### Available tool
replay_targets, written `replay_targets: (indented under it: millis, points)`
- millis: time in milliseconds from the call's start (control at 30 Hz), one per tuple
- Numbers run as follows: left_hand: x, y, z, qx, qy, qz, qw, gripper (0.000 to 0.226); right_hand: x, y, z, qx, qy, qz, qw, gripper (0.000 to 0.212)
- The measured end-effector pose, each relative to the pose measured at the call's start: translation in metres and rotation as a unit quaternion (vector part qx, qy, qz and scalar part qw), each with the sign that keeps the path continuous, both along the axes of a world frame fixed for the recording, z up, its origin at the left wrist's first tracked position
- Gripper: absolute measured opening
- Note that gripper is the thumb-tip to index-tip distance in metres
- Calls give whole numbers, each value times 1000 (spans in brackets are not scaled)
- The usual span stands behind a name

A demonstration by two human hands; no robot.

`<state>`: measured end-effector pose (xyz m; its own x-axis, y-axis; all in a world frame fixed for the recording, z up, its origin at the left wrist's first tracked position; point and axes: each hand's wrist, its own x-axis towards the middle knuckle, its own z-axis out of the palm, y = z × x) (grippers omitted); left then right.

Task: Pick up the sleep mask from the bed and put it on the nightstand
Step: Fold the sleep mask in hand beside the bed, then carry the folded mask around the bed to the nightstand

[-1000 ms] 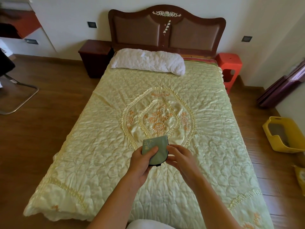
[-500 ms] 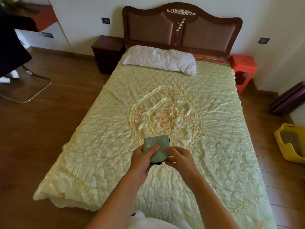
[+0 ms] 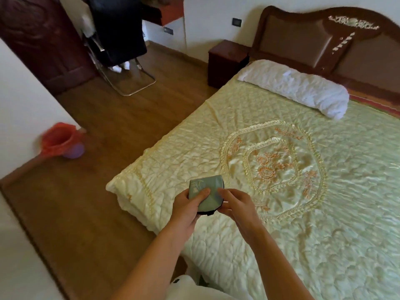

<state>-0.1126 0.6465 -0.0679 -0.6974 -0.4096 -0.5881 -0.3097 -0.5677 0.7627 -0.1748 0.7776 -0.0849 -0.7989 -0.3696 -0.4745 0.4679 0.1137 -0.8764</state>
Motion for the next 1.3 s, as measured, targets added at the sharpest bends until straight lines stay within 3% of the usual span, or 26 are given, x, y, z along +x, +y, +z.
replay_targets:
  millis: [300,600,767,1033,1300]
  points:
    - [94,-25,-14,21,-24,192,981,31,59,-56,-14,15,-26,168,985,16]
    - [175,-80,-15,16,-4,327,945,42,110,-145,-14,37,-8,336,941,34]
    - [210,-123,-27,16,-5,381,924,49,138,-204,-14,40,-10,391,920,31]
    - [250,-246,-41,17,6,425,905,45,172,-343,-16,37,-3,436,899,18]
    - [294,-404,-21,-1,3,446,895,39,212,-501,-5,35,21,452,891,18]
